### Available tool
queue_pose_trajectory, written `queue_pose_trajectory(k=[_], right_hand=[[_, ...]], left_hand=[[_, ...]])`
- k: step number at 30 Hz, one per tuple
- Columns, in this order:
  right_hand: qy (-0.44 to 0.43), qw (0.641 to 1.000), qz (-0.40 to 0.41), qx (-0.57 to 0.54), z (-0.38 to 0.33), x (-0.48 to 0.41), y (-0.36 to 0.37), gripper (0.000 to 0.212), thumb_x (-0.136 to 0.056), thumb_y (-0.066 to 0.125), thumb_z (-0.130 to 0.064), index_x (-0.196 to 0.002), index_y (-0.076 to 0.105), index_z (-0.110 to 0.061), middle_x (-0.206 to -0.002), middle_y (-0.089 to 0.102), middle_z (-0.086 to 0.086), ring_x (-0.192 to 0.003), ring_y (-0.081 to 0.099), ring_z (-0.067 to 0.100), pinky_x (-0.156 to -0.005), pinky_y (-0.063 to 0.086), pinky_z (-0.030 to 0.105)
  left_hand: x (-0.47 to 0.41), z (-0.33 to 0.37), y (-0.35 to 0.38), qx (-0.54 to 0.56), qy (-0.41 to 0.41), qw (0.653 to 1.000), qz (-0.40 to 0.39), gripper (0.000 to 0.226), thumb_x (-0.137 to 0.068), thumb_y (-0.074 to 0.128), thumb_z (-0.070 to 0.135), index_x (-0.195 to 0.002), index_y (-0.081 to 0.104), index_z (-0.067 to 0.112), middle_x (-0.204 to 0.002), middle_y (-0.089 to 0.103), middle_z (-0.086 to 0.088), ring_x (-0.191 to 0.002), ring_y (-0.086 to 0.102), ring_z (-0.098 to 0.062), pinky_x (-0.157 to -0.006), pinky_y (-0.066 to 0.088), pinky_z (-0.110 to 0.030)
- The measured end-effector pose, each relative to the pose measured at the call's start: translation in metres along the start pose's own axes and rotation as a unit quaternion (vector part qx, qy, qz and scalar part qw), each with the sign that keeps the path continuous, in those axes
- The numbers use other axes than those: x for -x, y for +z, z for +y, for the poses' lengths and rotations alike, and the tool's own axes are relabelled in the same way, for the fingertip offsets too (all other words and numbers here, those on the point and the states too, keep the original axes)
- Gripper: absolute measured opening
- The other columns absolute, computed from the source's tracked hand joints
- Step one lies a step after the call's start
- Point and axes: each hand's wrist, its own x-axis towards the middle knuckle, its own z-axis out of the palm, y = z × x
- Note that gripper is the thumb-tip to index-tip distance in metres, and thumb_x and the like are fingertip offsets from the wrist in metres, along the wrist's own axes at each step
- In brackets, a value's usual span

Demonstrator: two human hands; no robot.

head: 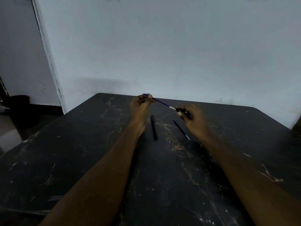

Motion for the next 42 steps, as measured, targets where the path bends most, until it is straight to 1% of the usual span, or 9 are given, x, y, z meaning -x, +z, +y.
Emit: queue_pose_trajectory(k=[4, 12, 16, 21, 25, 28, 32, 38, 42], right_hand=[[0.022, 1.0, 0.009, 0.009, 0.006, -0.001, 0.002, 0.017, -0.087, 0.068, -0.005, -0.103, 0.073, -0.004, -0.093, 0.068, 0.016, -0.088, 0.056, 0.027, -0.072, 0.038, 0.029], [0.02, 0.999, 0.042, -0.012, 0.007, 0.0, 0.001, 0.02, -0.084, 0.072, -0.008, -0.104, 0.074, -0.009, -0.095, 0.071, 0.009, -0.09, 0.058, 0.024, -0.074, 0.044, 0.032], [0.016, 0.999, 0.032, -0.002, 0.002, 0.001, 0.004, 0.02, -0.084, 0.072, -0.008, -0.104, 0.074, -0.01, -0.096, 0.07, 0.009, -0.089, 0.056, 0.021, -0.071, 0.042, 0.028], [0.059, 0.996, 0.039, -0.045, -0.003, 0.002, 0.009, 0.01, -0.085, 0.071, -0.013, -0.095, 0.07, -0.012, -0.09, 0.067, 0.001, -0.072, 0.052, 0.002, -0.058, 0.036, 0.008], [0.06, 0.997, 0.041, -0.041, -0.004, 0.003, 0.01, 0.012, -0.085, 0.071, -0.015, -0.096, 0.07, -0.008, -0.091, 0.065, 0.003, -0.076, 0.054, 0.011, -0.061, 0.038, 0.014], [0.055, 0.997, 0.045, -0.041, -0.003, 0.003, 0.01, 0.011, -0.085, 0.072, -0.016, -0.094, 0.07, -0.01, -0.09, 0.065, 0.0, -0.077, 0.055, 0.008, -0.063, 0.04, 0.02], [0.04, 0.996, 0.068, -0.036, -0.002, 0.005, 0.014, 0.01, -0.084, 0.072, -0.015, -0.091, 0.07, -0.008, -0.084, 0.064, -0.002, -0.073, 0.052, -0.001, -0.06, 0.035, 0.006], [0.042, 0.997, 0.053, -0.041, -0.003, 0.005, 0.018, 0.012, -0.09, 0.066, -0.02, -0.087, 0.071, -0.01, -0.074, 0.063, 0.0, -0.065, 0.053, 0.0, -0.055, 0.035, 0.014], [0.049, 0.998, 0.039, -0.029, 0.0, 0.005, 0.019, 0.019, -0.093, 0.063, -0.024, -0.088, 0.071, -0.007, -0.073, 0.064, 0.008, -0.065, 0.055, 0.016, -0.056, 0.037, 0.028]], left_hand=[[0.0, -0.001, 0.0, 0.003, 0.003, 1.0, -0.01, 0.025, -0.094, 0.063, 0.015, -0.109, 0.065, -0.005, -0.085, 0.068, -0.008, -0.047, 0.053, 0.01, -0.051, 0.041, -0.005], [-0.003, -0.006, -0.001, -0.01, 0.015, 0.999, -0.028, 0.024, -0.092, 0.066, 0.015, -0.107, 0.066, -0.004, -0.083, 0.07, -0.003, -0.063, 0.063, 0.009, -0.06, 0.046, -0.007], [0.0, -0.008, 0.002, -0.038, 0.015, 0.996, -0.082, 0.017, -0.091, 0.068, 0.018, -0.097, 0.068, 0.003, -0.08, 0.072, 0.002, -0.068, 0.066, 0.007, -0.057, 0.045, -0.005], [0.005, -0.009, 0.006, -0.066, 0.014, 0.988, -0.138, 0.009, -0.088, 0.071, 0.02, -0.084, 0.072, 0.012, -0.073, 0.072, 0.01, -0.066, 0.063, 0.007, -0.057, 0.045, -0.015], [0.007, -0.006, 0.006, -0.061, 0.016, 0.988, -0.139, 0.019, -0.091, 0.066, 0.027, -0.086, 0.075, 0.012, -0.072, 0.072, 0.012, -0.053, 0.054, 0.008, -0.049, 0.04, -0.009], [0.008, -0.008, 0.006, -0.07, 0.029, 0.986, -0.149, 0.022, -0.093, 0.064, 0.027, -0.093, 0.076, 0.008, -0.078, 0.073, 0.009, -0.055, 0.054, 0.01, -0.051, 0.04, -0.009], [0.008, -0.011, 0.006, -0.086, 0.043, 0.982, -0.16, 0.02, -0.092, 0.065, 0.025, -0.094, 0.077, 0.009, -0.079, 0.074, 0.013, -0.06, 0.057, 0.012, -0.055, 0.042, -0.009], [0.008, -0.014, 0.004, -0.081, 0.048, 0.981, -0.169, 0.017, -0.092, 0.066, 0.022, -0.091, 0.077, 0.011, -0.072, 0.073, 0.016, -0.061, 0.058, 0.012, -0.055, 0.042, -0.007], [0.009, -0.015, 0.005, -0.08, 0.058, 0.979, -0.177, 0.021, -0.093, 0.064, 0.017, -0.097, 0.075, -0.001, -0.066, 0.071, 0.018, -0.061, 0.059, 0.014, -0.057, 0.041, -0.002]])
